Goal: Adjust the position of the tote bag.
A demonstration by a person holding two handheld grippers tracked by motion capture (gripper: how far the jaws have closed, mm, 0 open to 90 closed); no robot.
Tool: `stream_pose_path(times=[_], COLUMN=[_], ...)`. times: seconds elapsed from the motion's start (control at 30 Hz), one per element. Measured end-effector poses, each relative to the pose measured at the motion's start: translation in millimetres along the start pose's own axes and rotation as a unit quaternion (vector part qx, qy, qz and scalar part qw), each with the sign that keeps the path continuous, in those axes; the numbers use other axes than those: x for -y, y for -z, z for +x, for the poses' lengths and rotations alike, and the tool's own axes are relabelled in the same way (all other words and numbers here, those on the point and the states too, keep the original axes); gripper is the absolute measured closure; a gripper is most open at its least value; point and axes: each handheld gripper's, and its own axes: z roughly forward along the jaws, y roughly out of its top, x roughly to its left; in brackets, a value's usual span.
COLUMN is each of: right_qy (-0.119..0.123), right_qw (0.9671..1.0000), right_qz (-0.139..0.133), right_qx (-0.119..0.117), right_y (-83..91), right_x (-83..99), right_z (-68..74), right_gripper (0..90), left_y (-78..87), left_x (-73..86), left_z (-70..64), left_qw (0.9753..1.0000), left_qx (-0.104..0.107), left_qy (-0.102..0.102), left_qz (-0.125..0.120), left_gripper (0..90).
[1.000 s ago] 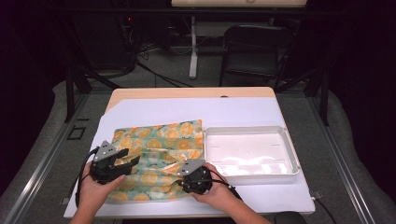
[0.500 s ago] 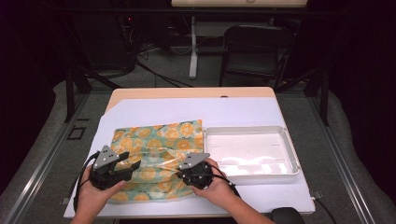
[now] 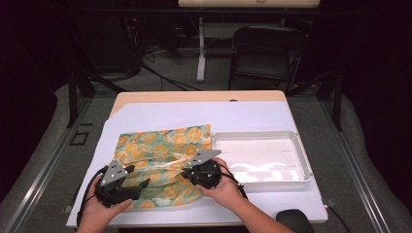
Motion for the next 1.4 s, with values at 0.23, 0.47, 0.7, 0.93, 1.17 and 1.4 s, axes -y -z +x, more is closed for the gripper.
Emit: stream_pose_path(times=[0.23,0.47,0.7,0.93,1.17,1.4], right_qy=[-0.01,-0.022,-0.024,-0.025,-0.03,-0.028], right_qw=[0.9999,0.9997,0.9996,0.9995,0.9993,0.9994], right_qz=[-0.004,-0.013,-0.013,-0.017,-0.022,-0.019], right_qx=[-0.003,-0.003,-0.005,-0.007,-0.006,-0.006], right_y=[1.3,2.1,1.6,1.9,3.7,3.3], right_x=[-1.3,-2.1,-3.3,-4.5,-5.0,-4.7], right_z=[-3.9,-5.9,-5.4,-4.8,-5.8,-5.8], right_gripper=[85.1,85.3,85.2,85.2,85.2,84.5], left_y=[-3.6,-11.5,-20.5,-27.2,-31.0,-31.1], left_x=[-0.4,2.3,4.8,8.8,12.0,15.3], left_z=[-8.5,-14.0,-19.7,-20.4,-20.5,-15.6], left_qw=[0.9997,0.999,0.9985,0.9973,0.9962,0.9964], left_qx=[-0.008,-0.004,-0.003,-0.013,-0.018,-0.017], left_qy=[-0.023,-0.039,-0.043,-0.051,-0.059,-0.055], left_qz=[0.011,0.024,0.033,0.051,0.062,0.062], left_gripper=[29.6,29.6,29.6,29.8,30.6,43.3])
